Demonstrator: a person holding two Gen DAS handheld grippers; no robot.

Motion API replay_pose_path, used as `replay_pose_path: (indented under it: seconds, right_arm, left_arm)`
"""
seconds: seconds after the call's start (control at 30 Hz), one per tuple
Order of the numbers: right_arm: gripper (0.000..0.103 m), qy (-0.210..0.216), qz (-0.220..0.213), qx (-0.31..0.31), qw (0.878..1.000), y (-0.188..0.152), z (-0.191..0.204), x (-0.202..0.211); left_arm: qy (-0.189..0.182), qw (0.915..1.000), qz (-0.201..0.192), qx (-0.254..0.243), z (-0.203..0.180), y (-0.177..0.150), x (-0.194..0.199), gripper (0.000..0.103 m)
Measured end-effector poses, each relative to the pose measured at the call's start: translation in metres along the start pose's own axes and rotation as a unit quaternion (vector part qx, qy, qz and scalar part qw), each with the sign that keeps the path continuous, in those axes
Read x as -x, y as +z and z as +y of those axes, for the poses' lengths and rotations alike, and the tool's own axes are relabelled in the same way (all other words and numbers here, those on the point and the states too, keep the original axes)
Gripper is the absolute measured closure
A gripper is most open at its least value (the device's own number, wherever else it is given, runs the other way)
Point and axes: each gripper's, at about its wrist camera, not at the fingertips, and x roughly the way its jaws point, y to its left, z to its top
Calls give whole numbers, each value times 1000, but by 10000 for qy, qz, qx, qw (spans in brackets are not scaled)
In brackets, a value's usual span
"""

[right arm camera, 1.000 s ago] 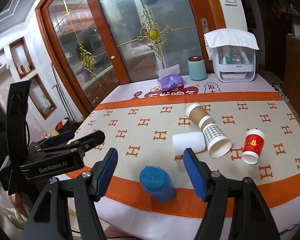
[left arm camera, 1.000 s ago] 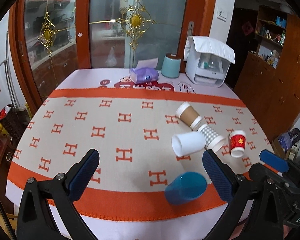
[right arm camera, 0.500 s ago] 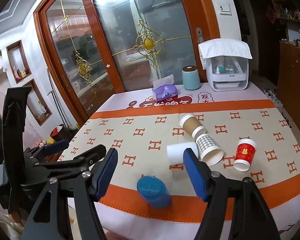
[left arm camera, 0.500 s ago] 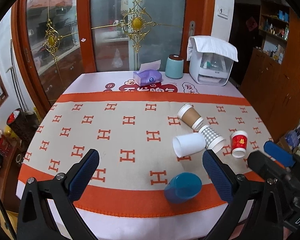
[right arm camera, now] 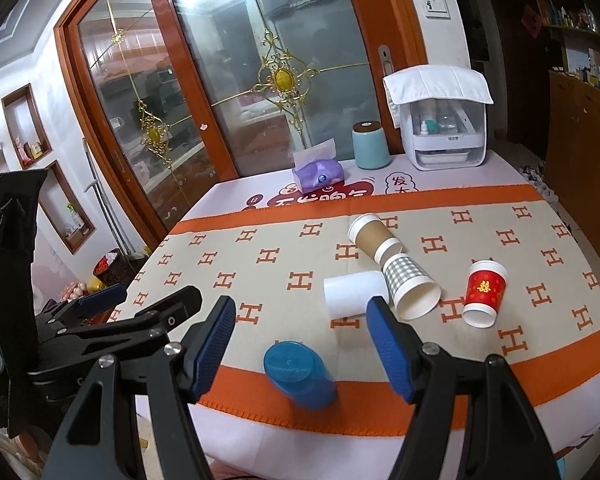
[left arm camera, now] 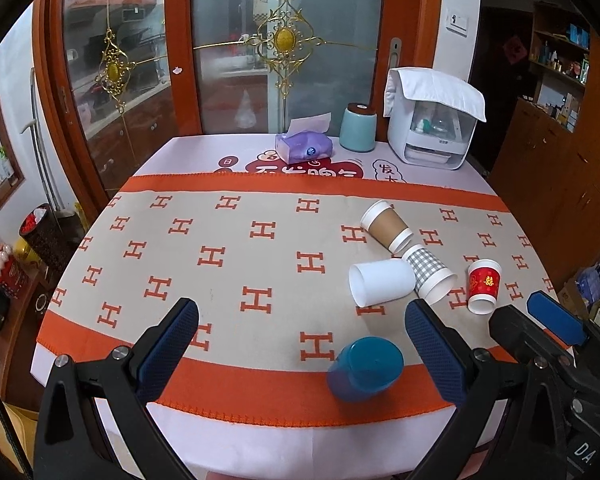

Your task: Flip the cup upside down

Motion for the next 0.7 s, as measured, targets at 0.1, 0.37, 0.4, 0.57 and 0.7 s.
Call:
replay_pose_path:
  seconds: [0.1, 0.37, 0.4, 0.57, 0.7]
  right_arm:
    - [35, -30, -12, 3, 10000, -1, 1, 0]
    - [35, -17, 41, -14, 10000, -1, 0, -2]
    - [35, -13, 44, -16, 10000, -2, 0, -2]
    - [35, -14, 39, -6, 10000, -2, 0, -2]
    - [35, -5, 57, -17, 10000, -2, 0, -3]
  left_arm:
    - [23, 10000, 14, 3, -1, 0, -1, 1]
    - [51, 10000, 80, 0, 1, -1, -4, 1]
    - [56, 9999, 88, 4, 1, -1, -4, 1]
    - [69, 9999, 114, 19, 1, -2, -5, 1]
    - [96, 9999, 121, 22, 0, -2, -5, 1]
